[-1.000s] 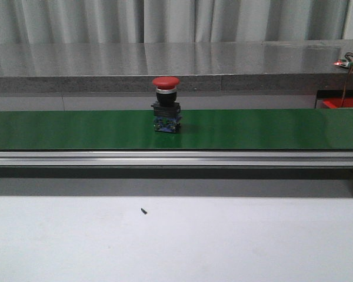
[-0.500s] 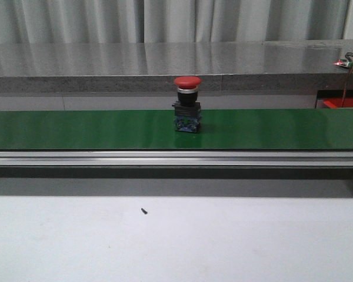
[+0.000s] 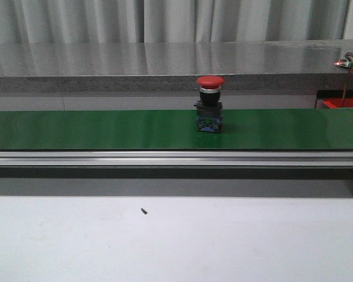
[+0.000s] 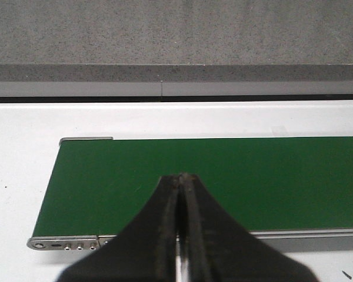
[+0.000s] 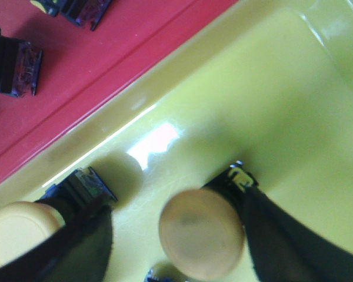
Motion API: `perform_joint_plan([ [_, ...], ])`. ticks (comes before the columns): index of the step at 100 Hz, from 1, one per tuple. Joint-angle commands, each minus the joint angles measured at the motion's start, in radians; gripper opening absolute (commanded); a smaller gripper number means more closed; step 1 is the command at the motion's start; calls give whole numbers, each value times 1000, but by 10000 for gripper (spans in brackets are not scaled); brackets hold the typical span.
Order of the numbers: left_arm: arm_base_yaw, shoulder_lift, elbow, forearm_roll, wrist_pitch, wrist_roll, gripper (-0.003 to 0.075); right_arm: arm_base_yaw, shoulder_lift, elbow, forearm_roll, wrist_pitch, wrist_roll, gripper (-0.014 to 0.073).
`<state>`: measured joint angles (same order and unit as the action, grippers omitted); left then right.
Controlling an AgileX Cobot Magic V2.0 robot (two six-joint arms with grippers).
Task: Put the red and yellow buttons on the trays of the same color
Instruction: 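Carry the yellow button onto the yellow tray section and release, then grasp the red button at the conveyor end with the right gripper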
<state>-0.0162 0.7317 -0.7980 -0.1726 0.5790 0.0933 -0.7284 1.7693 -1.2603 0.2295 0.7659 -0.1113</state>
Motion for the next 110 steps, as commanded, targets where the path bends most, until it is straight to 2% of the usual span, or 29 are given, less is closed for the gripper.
perform_joint_plan([
  [1,-6,2,-26,-11,-83,0,-20,-6,-47,-23,9,-23,-3,568],
  [42,-6,2,-26,-11,-83,0,-20,-6,-159,-26,-22,-42,-10,561],
  [58,-6,2,-26,-11,-83,0,-20,35,-238,-26,-21,-61,-10,561],
  [75,-6,2,-26,-11,-74,0,-20,152,-304,-26,-27,8,-24,561],
  [110,-6,2,-26,-11,-74,0,-20,501,-405,-26,-27,102,-115,561],
])
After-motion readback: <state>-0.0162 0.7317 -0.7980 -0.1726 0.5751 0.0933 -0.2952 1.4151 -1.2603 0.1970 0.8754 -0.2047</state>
